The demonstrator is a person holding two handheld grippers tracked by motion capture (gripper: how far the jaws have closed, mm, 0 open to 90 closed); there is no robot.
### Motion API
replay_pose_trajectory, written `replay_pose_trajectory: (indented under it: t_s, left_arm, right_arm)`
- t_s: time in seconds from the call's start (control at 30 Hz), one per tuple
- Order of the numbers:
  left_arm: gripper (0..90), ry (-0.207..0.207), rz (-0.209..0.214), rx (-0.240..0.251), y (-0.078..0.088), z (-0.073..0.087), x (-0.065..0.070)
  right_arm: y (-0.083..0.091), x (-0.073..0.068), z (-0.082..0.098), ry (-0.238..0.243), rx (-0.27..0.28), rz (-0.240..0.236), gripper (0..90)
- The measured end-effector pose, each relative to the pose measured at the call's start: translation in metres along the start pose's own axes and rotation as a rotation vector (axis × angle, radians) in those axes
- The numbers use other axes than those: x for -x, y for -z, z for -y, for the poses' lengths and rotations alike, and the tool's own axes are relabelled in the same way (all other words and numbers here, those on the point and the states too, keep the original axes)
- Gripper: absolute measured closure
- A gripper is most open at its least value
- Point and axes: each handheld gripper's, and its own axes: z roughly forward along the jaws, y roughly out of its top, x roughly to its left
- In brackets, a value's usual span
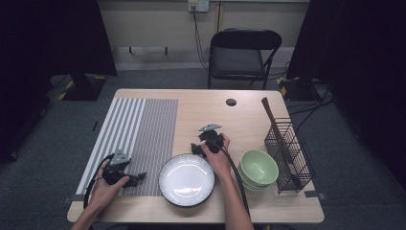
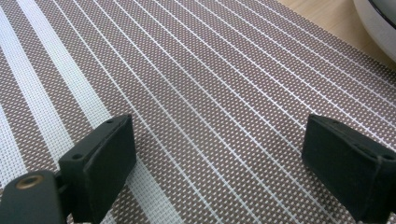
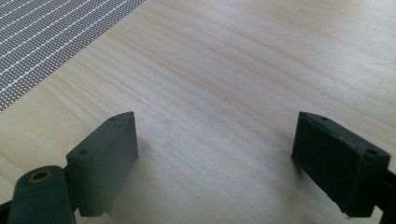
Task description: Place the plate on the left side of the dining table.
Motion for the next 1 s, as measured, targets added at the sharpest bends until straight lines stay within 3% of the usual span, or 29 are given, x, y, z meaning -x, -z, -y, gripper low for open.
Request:
replay_pose_trajectory:
  t_s: [0.33,0.5,0.67,0.7,0.77,0.87,1.0]
  left_arm:
    - [10.0,0.007,0.002,0.003,0.0,0.0,0.0]
    - [16.8,0.022,-0.013,0.009,0.002,0.0,-0.001]
    - [19.1,0.024,0.002,-0.03,0.004,-0.004,-0.001]
    - [20.6,0.034,0.024,-0.024,0.006,-0.006,0.0]
    - [21.1,0.031,0.023,-0.016,0.008,-0.007,0.001]
    - [22.3,0.015,0.015,-0.002,0.012,-0.012,0.006]
    - [26.0,0.027,0.045,0.041,0.017,-0.018,0.009]
  right_arm:
    - [0.0,0.0,0.0,0.0,0.0,0.0,13.4]
    - [0.0,0.0,0.0,0.003,0.0,0.0,13.3]
    - [0.0,0.0,-0.002,0.006,-0.011,-0.002,13.7]
    - [0.0,0.0,-0.003,-0.002,-0.016,-0.004,15.1]
    - [0.002,0.0,-0.005,0.001,-0.022,-0.019,18.5]
    - [0.005,-0.001,-0.007,-0.002,-0.016,-0.004,18.1]
    - [0.017,-0.001,-0.014,-0.009,-0.007,-0.019,19.5]
